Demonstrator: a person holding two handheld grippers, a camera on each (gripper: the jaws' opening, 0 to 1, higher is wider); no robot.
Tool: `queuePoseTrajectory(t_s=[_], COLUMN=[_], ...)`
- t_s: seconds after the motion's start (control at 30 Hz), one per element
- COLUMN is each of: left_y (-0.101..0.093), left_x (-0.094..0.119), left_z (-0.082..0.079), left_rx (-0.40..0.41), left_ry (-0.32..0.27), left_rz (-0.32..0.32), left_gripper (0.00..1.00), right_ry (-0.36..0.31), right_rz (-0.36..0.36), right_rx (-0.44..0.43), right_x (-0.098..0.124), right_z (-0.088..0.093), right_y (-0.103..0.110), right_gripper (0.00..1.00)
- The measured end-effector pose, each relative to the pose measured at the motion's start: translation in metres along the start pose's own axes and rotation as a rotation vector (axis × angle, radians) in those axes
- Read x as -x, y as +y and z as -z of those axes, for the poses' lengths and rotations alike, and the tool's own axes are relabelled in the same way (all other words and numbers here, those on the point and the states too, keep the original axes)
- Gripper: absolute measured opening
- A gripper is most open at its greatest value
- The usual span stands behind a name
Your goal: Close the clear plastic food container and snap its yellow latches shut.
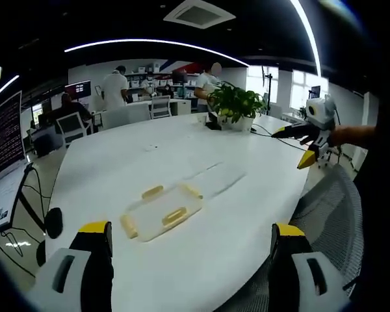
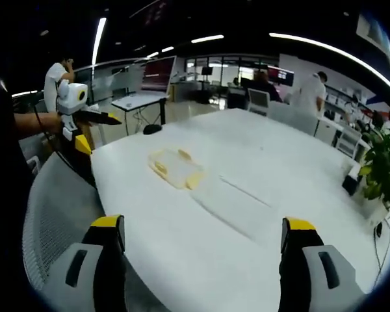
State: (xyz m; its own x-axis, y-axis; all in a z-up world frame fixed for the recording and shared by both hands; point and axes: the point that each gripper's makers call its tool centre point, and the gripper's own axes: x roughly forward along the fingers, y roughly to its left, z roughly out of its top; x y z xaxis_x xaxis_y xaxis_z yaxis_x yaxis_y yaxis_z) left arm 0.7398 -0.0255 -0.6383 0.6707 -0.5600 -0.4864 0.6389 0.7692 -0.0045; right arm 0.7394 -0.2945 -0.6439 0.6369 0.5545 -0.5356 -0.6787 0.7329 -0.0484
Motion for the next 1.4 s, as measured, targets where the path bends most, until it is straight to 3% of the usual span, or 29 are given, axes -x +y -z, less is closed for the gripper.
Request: queuePoseTrajectory(t_s=[0.63,1.4], left_y=[0.019,0.042], left_x=[-0.009,-0.023], left_z=[-0.003,0.002], left_rx=[-0.014,-0.04], left_ry=[0.02,0.052], left_rz=[0.013,0.055], left_gripper=[0.99,0.98], right_ry=[0.004,0.053], right_rz=[-0.071,-0.181], right_rx=[0.072,0.165], right_x=[-0.03,-0.06], right_z=[-0.025,-0.035], right_y=[0.001,0.015], right_gripper=[0.97,0.95])
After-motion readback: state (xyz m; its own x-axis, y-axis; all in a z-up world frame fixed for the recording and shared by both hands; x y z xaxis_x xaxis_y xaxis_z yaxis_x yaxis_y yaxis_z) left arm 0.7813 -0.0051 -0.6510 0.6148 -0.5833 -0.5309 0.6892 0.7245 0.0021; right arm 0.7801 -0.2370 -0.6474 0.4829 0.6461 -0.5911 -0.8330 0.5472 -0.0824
